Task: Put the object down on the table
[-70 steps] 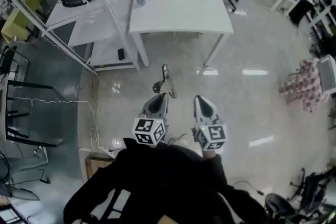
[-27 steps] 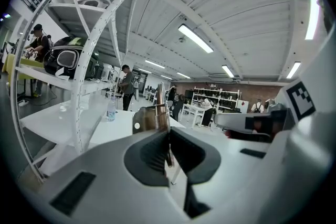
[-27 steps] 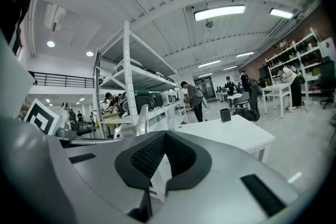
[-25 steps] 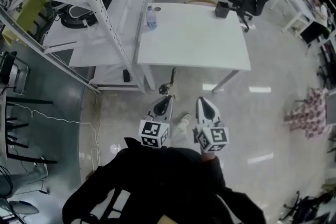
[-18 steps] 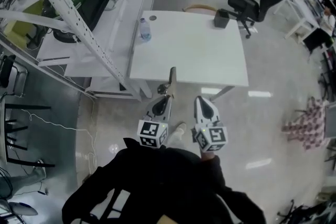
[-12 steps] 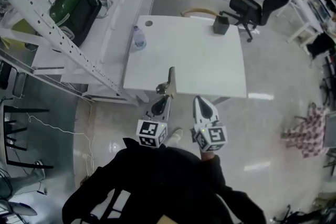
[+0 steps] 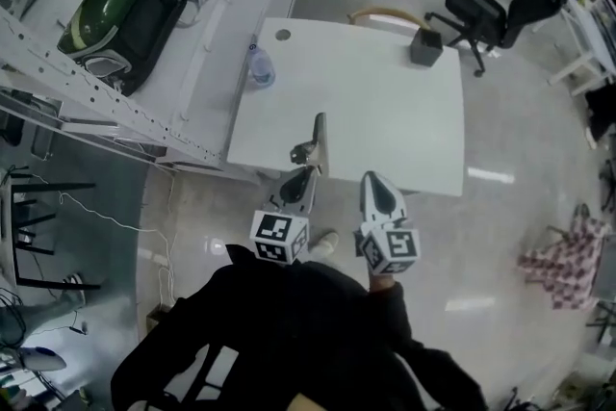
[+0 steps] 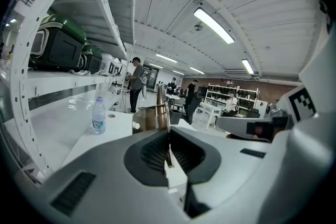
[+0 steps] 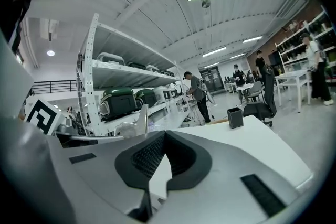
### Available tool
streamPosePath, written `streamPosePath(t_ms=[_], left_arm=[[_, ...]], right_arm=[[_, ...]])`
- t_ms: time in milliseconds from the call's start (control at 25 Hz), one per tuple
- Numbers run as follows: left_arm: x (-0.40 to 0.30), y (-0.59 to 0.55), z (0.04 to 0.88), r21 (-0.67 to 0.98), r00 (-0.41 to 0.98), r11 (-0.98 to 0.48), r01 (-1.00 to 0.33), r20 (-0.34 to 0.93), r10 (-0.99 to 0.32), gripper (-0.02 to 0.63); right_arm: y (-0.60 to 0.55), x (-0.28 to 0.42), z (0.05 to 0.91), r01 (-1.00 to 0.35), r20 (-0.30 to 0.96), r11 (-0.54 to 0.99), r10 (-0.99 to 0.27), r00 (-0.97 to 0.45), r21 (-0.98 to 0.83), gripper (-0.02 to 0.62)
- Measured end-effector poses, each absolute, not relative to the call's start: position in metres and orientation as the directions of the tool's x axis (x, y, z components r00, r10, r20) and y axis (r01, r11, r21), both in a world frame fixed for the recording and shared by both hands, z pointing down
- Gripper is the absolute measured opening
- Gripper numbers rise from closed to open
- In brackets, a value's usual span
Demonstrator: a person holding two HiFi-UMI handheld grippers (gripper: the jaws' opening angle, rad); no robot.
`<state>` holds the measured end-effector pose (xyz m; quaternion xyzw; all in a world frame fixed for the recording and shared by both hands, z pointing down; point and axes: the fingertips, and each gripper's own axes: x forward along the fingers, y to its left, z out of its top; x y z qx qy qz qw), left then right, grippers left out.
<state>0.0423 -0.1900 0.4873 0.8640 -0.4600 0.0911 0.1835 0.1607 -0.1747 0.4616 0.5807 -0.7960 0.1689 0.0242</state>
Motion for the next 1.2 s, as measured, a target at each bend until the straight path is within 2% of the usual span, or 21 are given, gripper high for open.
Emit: streamPosePath(t_ms=[240, 360, 520, 760, 960, 1200], left_arm=[[0.032, -0.217, 0.503, 0.297, 0.561, -0.478, -0.826, 0.359, -0.746, 0.008], [0.029, -0.231, 0.518, 0.386, 0.572, -0.438, -0.812, 0.377, -0.729, 0.008], [0.020, -0.248, 0.541, 0.561, 0.589, -0.326, -0.761, 0.387, -0.709, 0.008], [0.016, -0.271, 0.569, 0.681, 0.595, -0.213, -0.701, 0.393, -0.702, 0.008], [0.018, -0.285, 0.591, 0.820, 0.610, -0.048, -0.571, 0.384, -0.693, 0.008], [0.019, -0.301, 0.612, 0.850, 0.606, 0.031, -0.526, 0.400, -0.687, 0.008]], right_arm=[[-0.194, 0.143, 0.479, -0.923, 0.269, 0.277, -0.898, -0.347, -0.267, -0.012], [-0.201, 0.136, 0.486, -0.917, 0.288, 0.284, -0.887, -0.362, -0.280, -0.012], [-0.210, 0.139, 0.507, -0.927, 0.316, 0.270, -0.883, -0.346, -0.262, -0.011], [-0.216, 0.138, 0.521, -0.926, 0.357, 0.247, -0.869, -0.342, -0.285, -0.011], [-0.219, 0.135, 0.529, -0.922, 0.374, 0.247, -0.858, -0.351, -0.299, -0.011], [-0.223, 0.134, 0.537, -0.916, 0.390, 0.251, -0.845, -0.366, -0.314, -0.011]])
